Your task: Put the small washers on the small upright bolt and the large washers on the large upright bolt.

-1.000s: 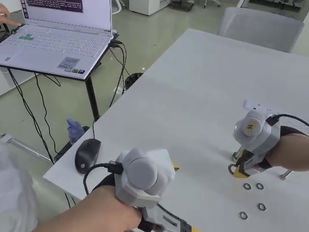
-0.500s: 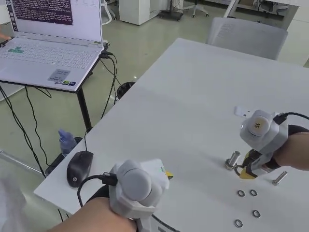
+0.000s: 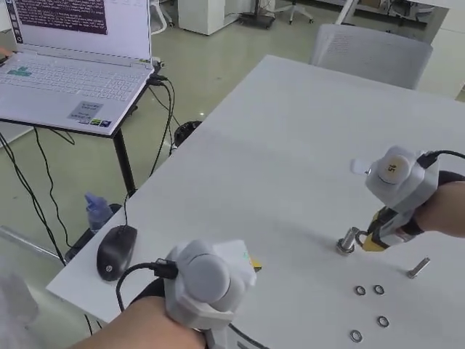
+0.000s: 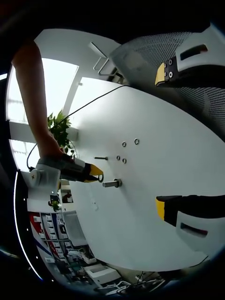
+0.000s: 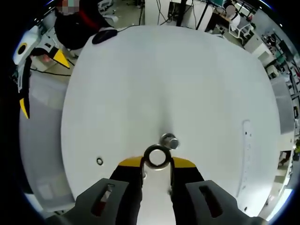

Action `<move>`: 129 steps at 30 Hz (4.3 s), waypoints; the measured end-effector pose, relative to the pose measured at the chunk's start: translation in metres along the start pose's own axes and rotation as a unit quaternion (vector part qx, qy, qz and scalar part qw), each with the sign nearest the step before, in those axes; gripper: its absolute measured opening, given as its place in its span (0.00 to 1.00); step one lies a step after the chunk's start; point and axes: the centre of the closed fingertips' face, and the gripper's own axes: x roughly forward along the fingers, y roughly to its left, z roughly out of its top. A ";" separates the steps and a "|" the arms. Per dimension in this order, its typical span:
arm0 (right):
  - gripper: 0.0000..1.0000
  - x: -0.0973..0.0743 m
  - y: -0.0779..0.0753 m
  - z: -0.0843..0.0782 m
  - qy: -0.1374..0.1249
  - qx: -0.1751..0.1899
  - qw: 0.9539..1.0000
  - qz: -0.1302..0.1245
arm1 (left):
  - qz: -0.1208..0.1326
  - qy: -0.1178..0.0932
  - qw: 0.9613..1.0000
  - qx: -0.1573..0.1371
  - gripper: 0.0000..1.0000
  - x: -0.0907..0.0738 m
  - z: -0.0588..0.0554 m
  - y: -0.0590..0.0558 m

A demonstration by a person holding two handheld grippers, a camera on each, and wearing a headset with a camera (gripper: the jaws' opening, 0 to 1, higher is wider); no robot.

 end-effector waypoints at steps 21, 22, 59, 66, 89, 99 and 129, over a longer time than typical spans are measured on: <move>0.22 0.006 -0.019 0.004 0.008 0.009 1.000 -0.001 | 0.000 -0.003 1.000 -0.004 0.95 0.001 0.000 0.002; 0.22 0.007 -0.019 0.004 0.009 0.010 1.000 0.000 | 0.000 -0.004 1.000 -0.005 0.95 0.002 0.000 0.002; 0.22 0.034 -0.022 0.008 0.033 -0.005 0.999 0.011 | -0.006 0.006 1.000 -0.011 0.93 0.001 -0.007 -0.001; 0.22 0.040 -0.021 0.005 0.039 -0.012 0.999 0.010 | -0.006 0.010 1.000 -0.012 0.93 0.003 -0.009 -0.001; 0.22 0.069 -0.018 -0.003 0.050 -0.014 0.999 0.010 | -0.002 0.003 1.000 -0.015 0.95 0.004 -0.005 0.003; 0.23 0.071 -0.018 -0.004 0.047 -0.008 0.999 0.010 | -0.004 0.009 1.000 -0.015 0.94 0.005 -0.007 0.003; 0.39 0.037 -0.020 0.002 -0.005 -0.011 1.000 0.007 | -0.009 0.008 1.000 -0.004 0.94 0.009 0.002 0.000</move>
